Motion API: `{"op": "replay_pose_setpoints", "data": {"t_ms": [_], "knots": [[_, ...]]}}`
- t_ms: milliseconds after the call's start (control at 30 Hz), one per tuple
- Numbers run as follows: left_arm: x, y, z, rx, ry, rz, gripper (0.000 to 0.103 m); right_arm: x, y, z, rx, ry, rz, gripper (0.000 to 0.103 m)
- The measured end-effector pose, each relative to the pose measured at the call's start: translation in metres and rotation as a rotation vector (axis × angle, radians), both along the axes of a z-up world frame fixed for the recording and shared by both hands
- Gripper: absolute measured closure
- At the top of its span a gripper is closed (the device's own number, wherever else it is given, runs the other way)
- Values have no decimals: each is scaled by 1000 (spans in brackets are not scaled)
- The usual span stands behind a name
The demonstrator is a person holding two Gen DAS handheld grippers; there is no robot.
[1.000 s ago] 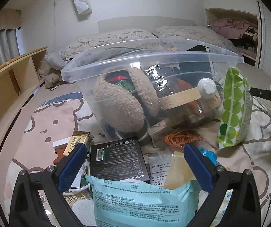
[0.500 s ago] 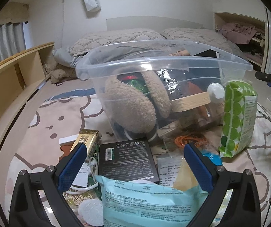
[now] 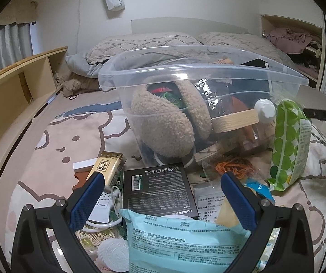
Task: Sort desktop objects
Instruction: 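Lift the green cotton bag with the right tool beside the plastic box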
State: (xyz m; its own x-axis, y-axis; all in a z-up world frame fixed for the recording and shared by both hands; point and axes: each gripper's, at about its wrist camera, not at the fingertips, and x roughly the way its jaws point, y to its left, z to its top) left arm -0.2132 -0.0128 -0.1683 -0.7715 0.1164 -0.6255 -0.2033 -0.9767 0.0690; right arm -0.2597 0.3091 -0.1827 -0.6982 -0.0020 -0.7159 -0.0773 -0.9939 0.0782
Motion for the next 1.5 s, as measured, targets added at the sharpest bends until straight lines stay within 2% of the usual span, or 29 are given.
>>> {"op": "replay_pose_setpoints", "data": {"t_ms": [267, 400, 633, 800, 867, 900, 1000, 1100, 1333, 1500], "knots": [[1, 3, 1, -4, 5, -10, 0, 17, -3, 1, -28, -24, 31, 0], [1, 3, 5, 2, 17, -11, 0, 28, -2, 7, -23, -69, 73, 0], [-2, -2, 8, 13, 21, 8, 0, 56, -10, 20, 43, -160, 200, 0], [-5, -9, 11, 36, 19, 30, 0, 83, -35, 4, 150, -218, 325, 0], [-6, -11, 11, 41, 17, 37, 0, 89, -41, 8, 138, -202, 358, 0], [-6, -11, 11, 40, 17, 39, 0, 91, -45, 18, 123, -165, 373, 0], [-6, -12, 8, 35, 9, 38, 0, 86, -47, 46, 78, -55, 352, 0], [-5, -10, 5, 24, 3, 33, 0, 73, -42, 58, 43, 9, 291, 0], [-2, -8, 3, 7, 5, 21, 0, 13, -25, 41, -6, -17, 132, 0], [-4, -7, 5, 21, 3, 20, 0, -15, -10, 27, -39, -52, 72, 0]]}}
